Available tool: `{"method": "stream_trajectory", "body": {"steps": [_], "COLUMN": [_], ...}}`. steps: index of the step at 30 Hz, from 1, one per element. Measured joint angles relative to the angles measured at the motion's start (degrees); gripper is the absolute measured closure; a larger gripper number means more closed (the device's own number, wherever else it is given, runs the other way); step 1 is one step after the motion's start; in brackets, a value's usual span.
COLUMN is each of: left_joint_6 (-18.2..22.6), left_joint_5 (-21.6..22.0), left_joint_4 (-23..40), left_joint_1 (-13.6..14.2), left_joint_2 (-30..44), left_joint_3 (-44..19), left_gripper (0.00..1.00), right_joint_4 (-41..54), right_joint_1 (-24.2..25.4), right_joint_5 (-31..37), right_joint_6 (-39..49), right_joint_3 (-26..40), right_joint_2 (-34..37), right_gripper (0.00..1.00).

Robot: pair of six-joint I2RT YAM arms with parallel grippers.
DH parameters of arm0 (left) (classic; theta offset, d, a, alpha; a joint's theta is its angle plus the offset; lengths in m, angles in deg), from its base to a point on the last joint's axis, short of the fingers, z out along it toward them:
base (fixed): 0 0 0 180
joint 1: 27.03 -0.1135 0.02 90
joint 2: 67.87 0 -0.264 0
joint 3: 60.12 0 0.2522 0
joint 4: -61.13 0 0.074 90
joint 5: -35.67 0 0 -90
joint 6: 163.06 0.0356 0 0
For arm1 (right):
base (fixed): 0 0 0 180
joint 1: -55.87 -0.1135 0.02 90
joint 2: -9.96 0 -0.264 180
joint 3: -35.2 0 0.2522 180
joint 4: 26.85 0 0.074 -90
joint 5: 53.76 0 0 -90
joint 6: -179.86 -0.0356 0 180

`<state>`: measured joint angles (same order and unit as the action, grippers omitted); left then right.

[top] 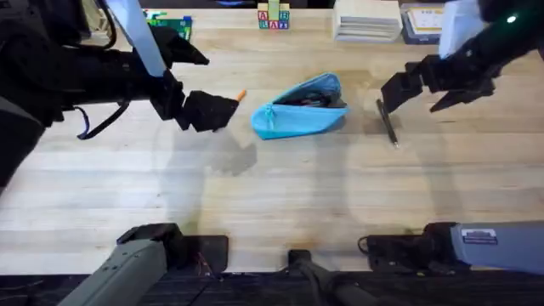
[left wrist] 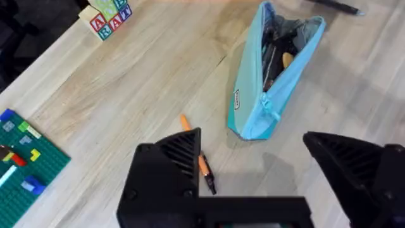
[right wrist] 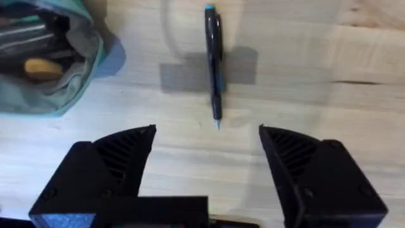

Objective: Unzip the bag, pick up the pens from the table one at a time and place them inside, then zip the bag closed.

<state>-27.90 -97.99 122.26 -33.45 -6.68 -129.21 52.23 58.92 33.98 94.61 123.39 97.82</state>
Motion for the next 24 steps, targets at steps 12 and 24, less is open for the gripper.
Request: {"method": "stream_trajectory", "body": {"steps": [12,24], "left_joint_6": [0.00,0.01], "left_joint_5": [0.00,0.00], "left_joint_4": [0.00,0.81], "left_joint_1": [0.00,0.00], "left_joint_2": [-0.02,-0.02], "left_joint_3": [0.00,0.00], "left_gripper": [0.005,0.005], "right_joint_4": [-5.90,-10.98], "right_joint_1": [-0.07,-3.56], "right_joint_5": [3.04,3.34], "right_joint_6": [0.02,-1.57], "right_joint_3": [-1.11,-4.34], "right_joint_2": [10.47,12.01], "right_gripper": [0.006,0.007]}}
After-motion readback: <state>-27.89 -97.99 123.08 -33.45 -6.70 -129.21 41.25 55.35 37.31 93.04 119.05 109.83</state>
